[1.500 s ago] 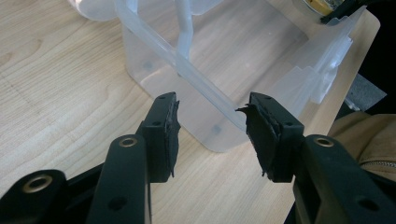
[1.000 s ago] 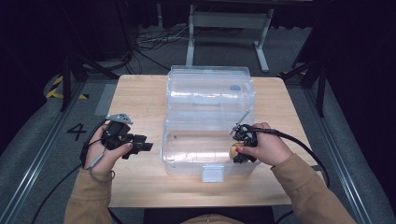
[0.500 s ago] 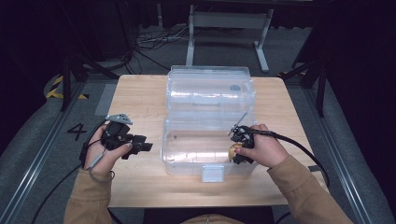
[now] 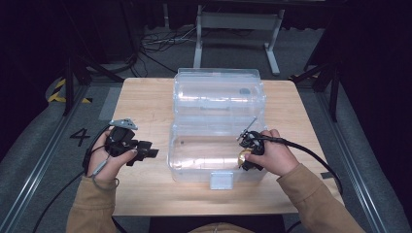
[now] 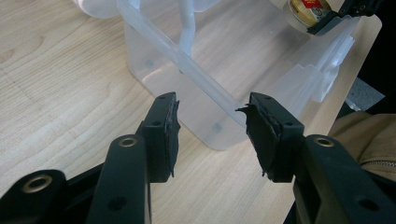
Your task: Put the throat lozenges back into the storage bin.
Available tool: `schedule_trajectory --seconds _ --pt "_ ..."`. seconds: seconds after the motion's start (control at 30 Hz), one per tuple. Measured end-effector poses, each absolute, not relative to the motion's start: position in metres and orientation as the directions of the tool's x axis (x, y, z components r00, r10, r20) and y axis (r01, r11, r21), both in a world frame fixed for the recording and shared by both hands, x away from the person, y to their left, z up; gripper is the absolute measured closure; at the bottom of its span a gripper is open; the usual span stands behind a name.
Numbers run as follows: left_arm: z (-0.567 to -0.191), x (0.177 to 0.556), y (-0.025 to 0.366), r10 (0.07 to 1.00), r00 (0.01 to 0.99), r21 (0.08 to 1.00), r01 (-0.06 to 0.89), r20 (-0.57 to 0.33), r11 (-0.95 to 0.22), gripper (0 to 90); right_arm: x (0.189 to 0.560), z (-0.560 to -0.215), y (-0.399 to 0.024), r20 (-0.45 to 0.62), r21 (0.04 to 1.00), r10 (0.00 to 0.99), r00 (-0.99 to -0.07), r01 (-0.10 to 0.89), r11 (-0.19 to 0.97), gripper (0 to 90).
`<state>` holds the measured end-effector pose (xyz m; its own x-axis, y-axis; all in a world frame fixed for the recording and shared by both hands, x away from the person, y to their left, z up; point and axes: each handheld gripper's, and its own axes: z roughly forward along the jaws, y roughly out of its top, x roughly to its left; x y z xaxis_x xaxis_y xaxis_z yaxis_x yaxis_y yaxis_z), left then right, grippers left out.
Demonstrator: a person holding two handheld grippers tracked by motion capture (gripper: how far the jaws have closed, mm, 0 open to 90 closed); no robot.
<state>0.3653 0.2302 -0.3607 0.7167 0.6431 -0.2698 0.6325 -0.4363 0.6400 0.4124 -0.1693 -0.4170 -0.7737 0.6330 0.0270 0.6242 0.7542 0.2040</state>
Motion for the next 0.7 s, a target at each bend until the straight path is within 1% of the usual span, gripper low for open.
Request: schedule_trajectory --seconds 0.47,0.7 --pt "-0.3616 0.3658 0.2318 0.645 0.713 0.64 0.637 -0.276 -0.43 54.1 0.4133 -0.4171 -0.1704 0.031 0.208 0.616 -0.787 0.608 0.766 19.7" --pt "-0.3618 0.366 0.2321 0.645 0.712 0.64 0.637 -0.275 -0.43 54.1 0.4131 -0.4147 -0.1705 0.025 0.18 0.612 -0.79 0.606 0.775 19.8"
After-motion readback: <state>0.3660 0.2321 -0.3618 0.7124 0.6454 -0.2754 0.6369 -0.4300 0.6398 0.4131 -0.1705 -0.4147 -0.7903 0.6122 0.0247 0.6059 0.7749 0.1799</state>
